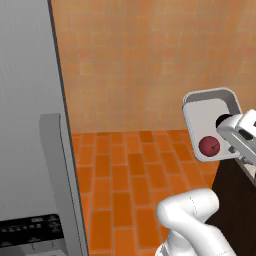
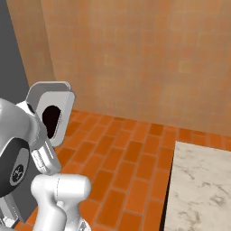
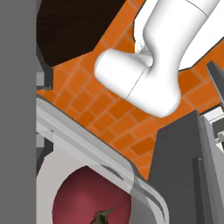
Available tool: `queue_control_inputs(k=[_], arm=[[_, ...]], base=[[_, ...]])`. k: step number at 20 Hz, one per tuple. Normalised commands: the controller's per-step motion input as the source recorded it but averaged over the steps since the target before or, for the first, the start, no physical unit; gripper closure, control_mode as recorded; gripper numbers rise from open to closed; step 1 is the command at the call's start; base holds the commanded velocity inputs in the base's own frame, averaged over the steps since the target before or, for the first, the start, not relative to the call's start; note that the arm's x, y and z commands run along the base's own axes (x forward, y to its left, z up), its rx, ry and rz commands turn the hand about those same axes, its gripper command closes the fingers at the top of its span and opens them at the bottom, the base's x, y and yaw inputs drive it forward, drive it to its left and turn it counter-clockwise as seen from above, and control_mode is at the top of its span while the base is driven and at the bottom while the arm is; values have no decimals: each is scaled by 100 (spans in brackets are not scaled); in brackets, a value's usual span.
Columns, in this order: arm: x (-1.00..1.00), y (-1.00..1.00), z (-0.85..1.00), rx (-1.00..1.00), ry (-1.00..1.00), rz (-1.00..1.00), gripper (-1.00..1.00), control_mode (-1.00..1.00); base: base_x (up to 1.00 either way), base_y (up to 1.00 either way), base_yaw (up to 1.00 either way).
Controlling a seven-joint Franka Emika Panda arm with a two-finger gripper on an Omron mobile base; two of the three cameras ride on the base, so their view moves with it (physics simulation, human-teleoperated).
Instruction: Take the meat container that has the steak and place it on the second highest rack of the freezer. Then take the vegetable container that has the tomato and avocado and place it on the highest rack of the freezer.
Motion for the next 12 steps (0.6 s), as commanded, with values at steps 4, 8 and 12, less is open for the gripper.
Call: queue_control_inputs(k=[4,8,12], arm=[[0,0,0,0,0,0,100,100],[0,0,0,0,0,0,100,100],[0,0,0,0,0,0,100,100]], base=[[89,-27,32],[99,-18,39],[92,-25,48]])
